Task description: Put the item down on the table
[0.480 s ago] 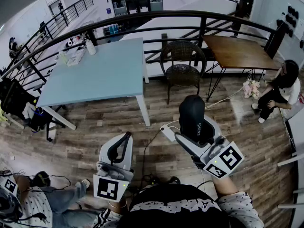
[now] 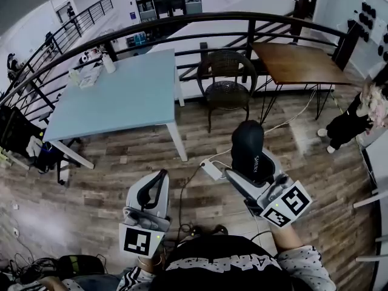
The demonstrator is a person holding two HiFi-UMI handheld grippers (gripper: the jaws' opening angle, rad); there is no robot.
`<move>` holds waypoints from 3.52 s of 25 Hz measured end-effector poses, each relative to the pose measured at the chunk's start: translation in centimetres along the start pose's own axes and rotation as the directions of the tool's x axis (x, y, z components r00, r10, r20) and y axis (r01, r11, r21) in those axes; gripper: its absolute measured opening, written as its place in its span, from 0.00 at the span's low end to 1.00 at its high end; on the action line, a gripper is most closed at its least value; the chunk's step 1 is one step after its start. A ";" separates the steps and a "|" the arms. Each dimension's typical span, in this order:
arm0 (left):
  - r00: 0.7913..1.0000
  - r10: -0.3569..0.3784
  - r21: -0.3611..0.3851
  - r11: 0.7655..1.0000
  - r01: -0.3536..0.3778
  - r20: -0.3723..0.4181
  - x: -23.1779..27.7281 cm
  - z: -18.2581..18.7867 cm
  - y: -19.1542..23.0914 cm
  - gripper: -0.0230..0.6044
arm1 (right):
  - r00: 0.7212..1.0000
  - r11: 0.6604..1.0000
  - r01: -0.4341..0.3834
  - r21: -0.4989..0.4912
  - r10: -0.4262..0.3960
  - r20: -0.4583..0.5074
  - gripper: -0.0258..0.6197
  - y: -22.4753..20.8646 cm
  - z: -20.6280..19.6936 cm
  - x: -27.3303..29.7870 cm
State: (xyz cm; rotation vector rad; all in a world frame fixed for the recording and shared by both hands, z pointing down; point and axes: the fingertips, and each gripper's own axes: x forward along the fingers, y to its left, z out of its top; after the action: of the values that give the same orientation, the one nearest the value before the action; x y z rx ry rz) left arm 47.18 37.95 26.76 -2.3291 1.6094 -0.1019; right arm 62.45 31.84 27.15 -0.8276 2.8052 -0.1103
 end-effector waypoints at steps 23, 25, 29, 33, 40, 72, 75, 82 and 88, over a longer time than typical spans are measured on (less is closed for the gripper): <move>0.989 0.115 0.000 0.993 -0.116 -0.092 2.3 -1.7 -4.6 0.04 | 0.999 1.000 -0.015 0.001 0.015 -0.042 0.59 -7.6 -1.4 -3.7; 0.986 0.135 -0.006 0.991 -0.137 -0.095 1.9 -2.4 -4.2 0.04 | 0.998 1.000 -0.031 -0.004 0.031 -0.052 0.59 -7.5 -2.0 -3.2; 0.983 0.156 -0.010 0.987 -0.158 -0.098 1.9 -3.1 -3.2 0.04 | 0.996 0.998 -0.061 -0.014 0.060 -0.067 0.59 -7.5 -2.4 -1.6; 0.981 0.165 -0.011 0.986 -0.167 -0.098 2.6 -3.5 -1.1 0.04 | 0.996 0.998 -0.065 -0.016 0.064 -0.060 0.59 -7.7 -2.3 0.3; 0.984 0.149 -0.009 0.989 -0.151 -0.100 4.6 -5.1 1.8 0.04 | 0.997 0.999 -0.046 0.000 0.046 -0.064 0.59 -9.1 -3.2 3.4; 0.988 0.118 -0.096 0.987 -0.128 -0.103 7.5 -14.0 21.9 0.04 | 0.993 0.998 0.069 -0.003 -0.069 -0.098 0.59 -9.4 -7.6 22.5; 0.982 0.141 -0.093 0.984 -0.154 -0.129 7.0 -15.3 24.1 0.04 | 0.993 0.999 0.054 0.002 -0.053 -0.106 0.59 -9.0 -8.5 24.9; 0.977 0.170 -0.105 0.977 -0.183 -0.127 8.0 -16.1 29.4 0.04 | 0.992 0.999 0.051 -0.007 -0.052 -0.118 0.59 -9.1 -8.5 30.0; 0.984 0.141 -0.116 0.981 -0.153 -0.106 9.1 -16.7 33.3 0.04 | 0.988 0.994 0.102 -0.032 -0.105 -0.110 0.59 -9.1 -7.9 32.9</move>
State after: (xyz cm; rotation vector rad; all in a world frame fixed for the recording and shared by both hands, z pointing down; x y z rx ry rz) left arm 16.61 15.31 31.97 -2.3182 1.8802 -0.0855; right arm 38.50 6.41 29.96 -1.0031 2.8719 -0.1407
